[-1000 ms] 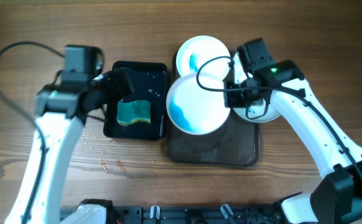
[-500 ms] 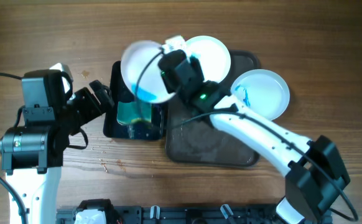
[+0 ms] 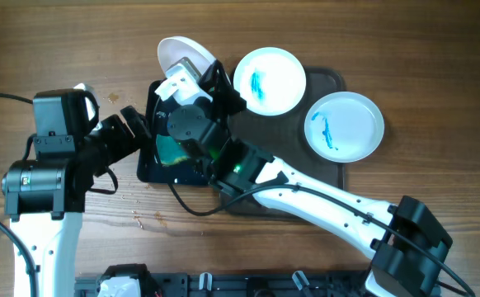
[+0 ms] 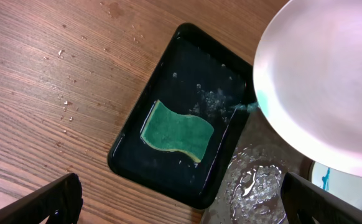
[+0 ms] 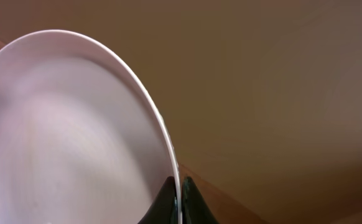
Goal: Clean dirty plates on tray and stack at the side
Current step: 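Lift the lower plate with the right gripper and carry it right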
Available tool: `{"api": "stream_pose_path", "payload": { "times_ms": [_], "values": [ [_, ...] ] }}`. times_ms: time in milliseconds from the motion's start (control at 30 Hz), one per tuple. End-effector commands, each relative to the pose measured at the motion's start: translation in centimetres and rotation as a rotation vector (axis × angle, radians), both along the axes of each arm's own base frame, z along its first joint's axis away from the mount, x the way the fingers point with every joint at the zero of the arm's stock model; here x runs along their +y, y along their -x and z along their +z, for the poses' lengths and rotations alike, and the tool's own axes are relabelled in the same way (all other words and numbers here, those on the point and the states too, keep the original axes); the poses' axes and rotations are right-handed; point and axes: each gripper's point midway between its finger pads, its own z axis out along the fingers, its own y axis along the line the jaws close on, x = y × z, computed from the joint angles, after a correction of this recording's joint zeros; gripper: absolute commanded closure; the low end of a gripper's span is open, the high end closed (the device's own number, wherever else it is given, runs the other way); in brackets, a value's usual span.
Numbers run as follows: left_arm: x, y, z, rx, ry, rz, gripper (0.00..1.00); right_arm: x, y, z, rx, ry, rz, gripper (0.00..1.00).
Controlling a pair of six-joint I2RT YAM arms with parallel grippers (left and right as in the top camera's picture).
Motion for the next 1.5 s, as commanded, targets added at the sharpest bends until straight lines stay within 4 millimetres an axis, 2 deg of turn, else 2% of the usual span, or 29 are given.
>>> {"api": "stream_pose_path", "payload": {
  "times_ms": [0,633,733,800,867,900,933,967,1033,1100,1133,1167,1200,1267,1300,1367,1400,1467],
  "values": [
    [0.1,-0.2,0.6,-0.017,-0.001,-0.008,0.00,-0.3,0.2,1.2,-0.022,0.009,-0.027,0.96],
    [0.1,-0.2,0.6,-0.017,-0.001,-0.008,0.00,-0.3,0.2,1.2,-0.024,0.005,-0.028,0.96],
    [0.1,-0.2,0.6,-0.017,-0.001,-0.008,0.00,-0.3,0.1,1.2,-0.026,-0.020,-0.030,0.96],
    [0.1,-0.2,0.6,-0.017,-0.001,-0.008,0.00,-1.0,-0.4,0.8,-0.021,-0.098,-0.054,0.96],
    [0.1,-0.2,0.6,-0.017,-0.001,-0.008,0.00,-1.1,-1.7,-3.6,0.150,-0.246,0.011,0.96],
    [0.1,-0.2,0.6,-0.017,0.000,-0.008,0.00,-0.5,-1.6,-6.3,0.288,-0.322,0.072,0.96],
    [0.1,-0.2,0.6,-0.017,-0.001,-0.008,0.00,0.9,-0.8,-9.6,0.512,-0.446,0.182,0.96],
    [0.1,-0.2,0.6,-0.017,-0.001,-0.008,0.00,1.5,-0.1,-10.7,0.635,-0.536,0.236,0.96],
    [0.1,-0.2,0.6,-0.017,-0.001,-0.008,0.00,0.7,0.0,-10.4,0.756,-0.724,0.233,0.96],
    [0.1,-0.2,0.6,-0.017,-0.001,-0.008,0.00,-1.3,-0.5,-8.1,0.783,-0.869,0.216,0.96],
    [0.1,-0.2,0.6,-0.017,-0.001,-0.008,0.00,-2.5,-0.6,-6.3,0.774,-0.914,0.229,0.96],
    [0.1,-0.2,0.6,-0.017,-0.001,-0.008,0.00,-4.9,-0.8,-3.7,0.740,-0.970,0.228,0.96],
    [0.1,-0.2,0.6,-0.017,-0.001,-0.008,0.00,-6.6,-0.8,-2.2,0.718,-1.003,0.215,0.96],
    [0.1,-0.2,0.6,-0.017,-0.001,-0.008,0.00,-12.3,-0.9,0.3,0.660,-1.099,0.104,0.96],
    [0.1,-0.3,0.6,-0.017,-0.001,-0.008,0.00,-14.8,-0.8,0.6,0.643,-1.129,0.041,0.96],
    [0.1,-0.3,0.6,-0.017,-0.001,-0.008,0.00,-21.4,-0.5,0.1,0.615,-1.177,-0.144,0.95],
    [0.1,-0.3,0.6,-0.017,-0.001,-0.008,0.00,-25.3,-0.2,-0.9,0.607,-1.196,-0.263,0.96],
    [0.1,-0.3,0.6,-0.017,-0.001,-0.008,0.00,-31.4,0.5,-2.7,0.591,-1.220,-0.458,0.96]
  ]
}}
